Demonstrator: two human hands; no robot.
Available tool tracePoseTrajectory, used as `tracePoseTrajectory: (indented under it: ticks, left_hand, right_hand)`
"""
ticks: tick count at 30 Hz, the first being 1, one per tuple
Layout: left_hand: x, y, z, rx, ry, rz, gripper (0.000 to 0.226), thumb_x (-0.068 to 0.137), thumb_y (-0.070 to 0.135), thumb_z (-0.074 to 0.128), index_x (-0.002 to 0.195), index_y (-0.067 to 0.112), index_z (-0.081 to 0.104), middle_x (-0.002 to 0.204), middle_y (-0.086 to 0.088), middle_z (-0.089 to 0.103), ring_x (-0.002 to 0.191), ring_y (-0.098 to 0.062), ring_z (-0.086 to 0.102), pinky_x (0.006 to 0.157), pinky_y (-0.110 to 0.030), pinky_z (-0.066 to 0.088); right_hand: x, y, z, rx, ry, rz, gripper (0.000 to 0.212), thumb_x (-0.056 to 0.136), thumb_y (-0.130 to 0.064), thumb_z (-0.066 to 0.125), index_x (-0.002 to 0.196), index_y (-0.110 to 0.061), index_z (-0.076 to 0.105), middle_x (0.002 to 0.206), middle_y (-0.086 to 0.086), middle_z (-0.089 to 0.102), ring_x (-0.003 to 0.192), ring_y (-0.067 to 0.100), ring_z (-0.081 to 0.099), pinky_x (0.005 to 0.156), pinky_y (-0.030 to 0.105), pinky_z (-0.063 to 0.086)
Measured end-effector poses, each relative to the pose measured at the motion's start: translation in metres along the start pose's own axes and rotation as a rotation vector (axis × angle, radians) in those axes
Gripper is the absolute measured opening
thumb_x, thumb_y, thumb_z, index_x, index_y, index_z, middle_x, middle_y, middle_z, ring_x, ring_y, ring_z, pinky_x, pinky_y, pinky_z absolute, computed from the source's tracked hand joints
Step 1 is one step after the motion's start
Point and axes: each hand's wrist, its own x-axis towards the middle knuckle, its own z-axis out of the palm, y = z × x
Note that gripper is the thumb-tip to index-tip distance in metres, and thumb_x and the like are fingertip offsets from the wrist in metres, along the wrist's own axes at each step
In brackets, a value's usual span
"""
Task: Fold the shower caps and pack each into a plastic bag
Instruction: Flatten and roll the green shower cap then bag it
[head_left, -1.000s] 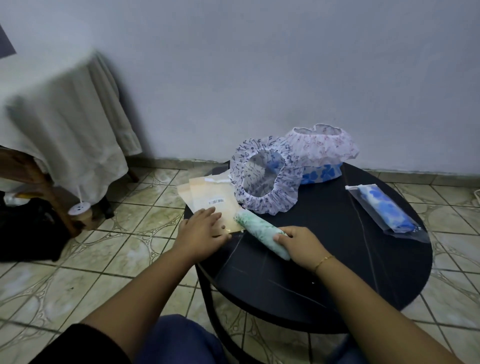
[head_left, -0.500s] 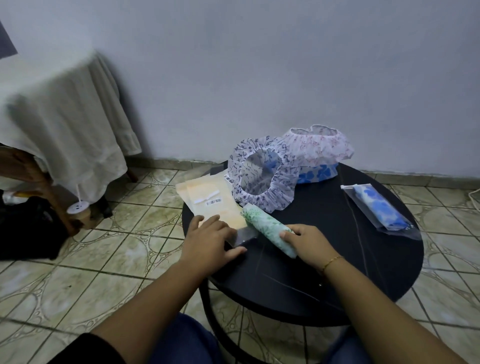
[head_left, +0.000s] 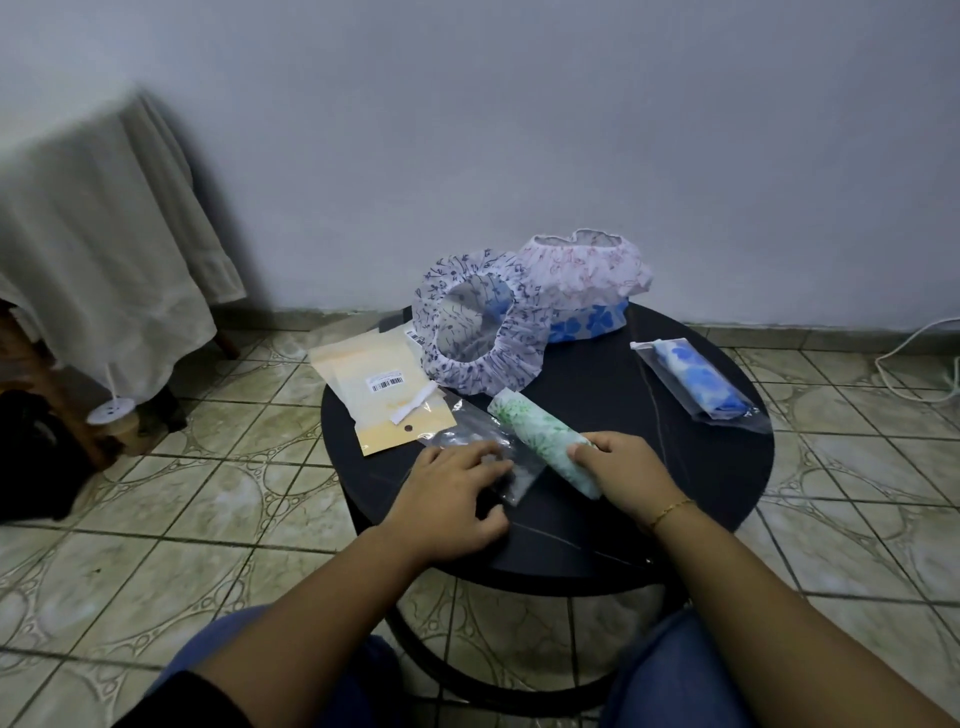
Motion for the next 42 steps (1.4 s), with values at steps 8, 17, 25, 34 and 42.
tracePoseTrajectory:
  ticks: [8, 17, 25, 34, 42]
  left_hand:
    - [0.019, -0.008, -0.013, 0.147, -0.174, 0.010, 0.064, 0.088, 0.013, 0.043, 0.146, 0.035, 0.028, 0.158, 0.014, 0.014, 0.145, -0.008, 0.011, 0.107, -0.032, 0.015]
    - [0.038, -0.011, -0.011, 0.354, 0.036, 0.228, 0.041, 0.080, 0.025, 0.041, 0.111, 0.031, 0.067, 0.109, 0.012, 0.070, 0.100, -0.011, 0.066, 0.081, -0.030, 0.042]
    - [0.057, 0.014, -0.020, 0.414, 0.268, 0.324, 0.024, 0.076, 0.019, 0.043, 0.074, 0.023, 0.066, 0.070, 0.005, 0.064, 0.072, -0.020, 0.063, 0.084, -0.035, 0.031]
    - [0.084, 0.055, -0.029, 0.364, 0.172, 0.331, 0.026, 0.083, 0.024, 0.042, 0.070, 0.021, 0.064, 0.064, 0.007, 0.062, 0.075, -0.017, 0.057, 0.095, -0.036, 0.020]
    - [0.094, 0.080, 0.011, 0.301, -0.051, 0.441, 0.028, 0.088, 0.032, 0.040, 0.097, 0.023, 0.066, 0.097, 0.004, 0.061, 0.104, -0.018, 0.048, 0.090, -0.035, 0.021]
  right_hand:
    - [-0.006, 0.014, -0.007, 0.171, 0.026, 0.008, 0.013, 0.089, -0.022, 0.059, 0.090, -0.022, 0.072, 0.089, -0.001, 0.071, 0.084, 0.017, 0.065, 0.080, 0.036, 0.052]
    - [-0.010, 0.023, -0.011, 0.327, 0.064, 0.002, 0.015, 0.091, -0.021, 0.060, 0.084, -0.028, 0.070, 0.086, -0.002, 0.071, 0.082, 0.016, 0.064, 0.080, 0.038, 0.053]
    - [-0.004, 0.033, -0.015, 0.538, 0.117, 0.077, 0.012, 0.091, -0.018, 0.059, 0.094, -0.018, 0.071, 0.093, 0.004, 0.072, 0.087, 0.017, 0.065, 0.083, 0.035, 0.051]
    - [-0.003, 0.037, -0.018, 0.645, 0.154, 0.127, 0.016, 0.092, -0.014, 0.058, 0.101, -0.006, 0.068, 0.080, 0.007, 0.068, 0.069, 0.017, 0.061, 0.066, 0.039, 0.054]
    - [-0.005, 0.043, -0.030, 0.622, 0.341, 0.161, 0.015, 0.093, -0.017, 0.054, 0.100, -0.009, 0.066, 0.083, 0.008, 0.066, 0.066, 0.019, 0.061, 0.044, 0.025, 0.051]
